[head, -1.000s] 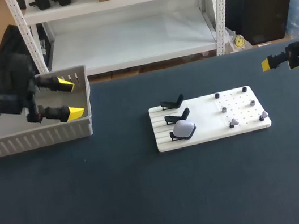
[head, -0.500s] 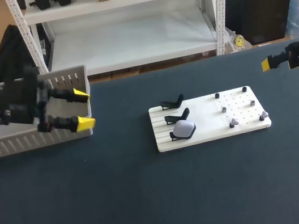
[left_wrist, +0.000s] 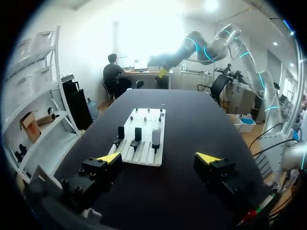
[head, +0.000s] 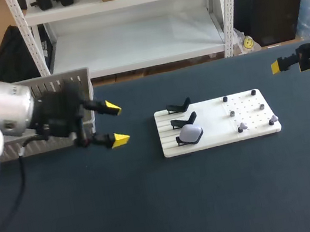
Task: Pick up each earbud case from the left stands, insert the matching earbuds, close the lid, and place the case in the box.
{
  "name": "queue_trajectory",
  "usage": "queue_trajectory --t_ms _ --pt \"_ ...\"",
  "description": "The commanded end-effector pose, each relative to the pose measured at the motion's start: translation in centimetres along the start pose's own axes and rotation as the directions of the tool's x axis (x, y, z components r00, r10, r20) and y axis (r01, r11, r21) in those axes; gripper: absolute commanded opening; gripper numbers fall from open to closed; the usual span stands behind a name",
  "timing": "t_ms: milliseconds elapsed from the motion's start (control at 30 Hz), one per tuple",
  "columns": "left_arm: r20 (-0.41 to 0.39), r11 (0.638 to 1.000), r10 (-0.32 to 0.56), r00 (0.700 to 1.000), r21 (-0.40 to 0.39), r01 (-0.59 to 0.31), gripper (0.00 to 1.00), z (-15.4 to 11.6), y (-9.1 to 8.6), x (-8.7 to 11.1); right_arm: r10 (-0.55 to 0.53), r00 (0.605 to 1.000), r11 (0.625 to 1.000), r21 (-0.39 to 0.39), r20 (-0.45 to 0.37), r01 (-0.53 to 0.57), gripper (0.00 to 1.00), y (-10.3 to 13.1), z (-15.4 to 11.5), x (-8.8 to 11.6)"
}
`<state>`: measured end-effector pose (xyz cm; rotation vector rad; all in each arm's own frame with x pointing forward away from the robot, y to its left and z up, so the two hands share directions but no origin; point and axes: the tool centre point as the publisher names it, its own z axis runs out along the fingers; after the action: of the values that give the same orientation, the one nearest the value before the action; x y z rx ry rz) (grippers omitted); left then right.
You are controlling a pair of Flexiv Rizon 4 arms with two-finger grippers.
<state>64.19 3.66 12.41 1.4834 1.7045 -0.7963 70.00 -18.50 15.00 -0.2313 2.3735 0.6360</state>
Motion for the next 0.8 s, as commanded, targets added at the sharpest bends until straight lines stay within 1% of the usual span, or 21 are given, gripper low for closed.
queue_trajectory --t_ms 33,367,500,600,800 --pt "-0.016 0.999 0.02 1.0 0.031 -0.02 1.0 3.0 1.5 -0.1 0.0 1.0 1.0 0.0 0.0 0.0 1.0 0.0 0.0 0.0" --pt "-0.029 0.999 0.042 0.999 0.035 -0.041 1.0 7.5 2.8 -0.1 0.0 1.0 1.0 0.0 0.0 0.0 1.0 0.0 0.0 0.0" --pt "-0.057 0.997 0.065 0.996 0.043 -0.063 1.0 9.3 3.2 0.1 0.0 1.0 1.0 0.0 0.0 0.0 1.0 0.0 0.0 0.0" --pt "-0.073 0.996 0.074 0.995 0.047 -0.07 1.0 10.4 3.4 0.2 0.0 1.0 1.0 0.0 0.0 0.0 1.0 0.0 0.0 0.0" --pt "-0.068 0.997 0.07 0.995 0.035 -0.068 1.0 11.9 3.3 -0.2 0.0 1.0 1.0 0.0 0.0 0.0 1.0 0.0 0.0 0.0"
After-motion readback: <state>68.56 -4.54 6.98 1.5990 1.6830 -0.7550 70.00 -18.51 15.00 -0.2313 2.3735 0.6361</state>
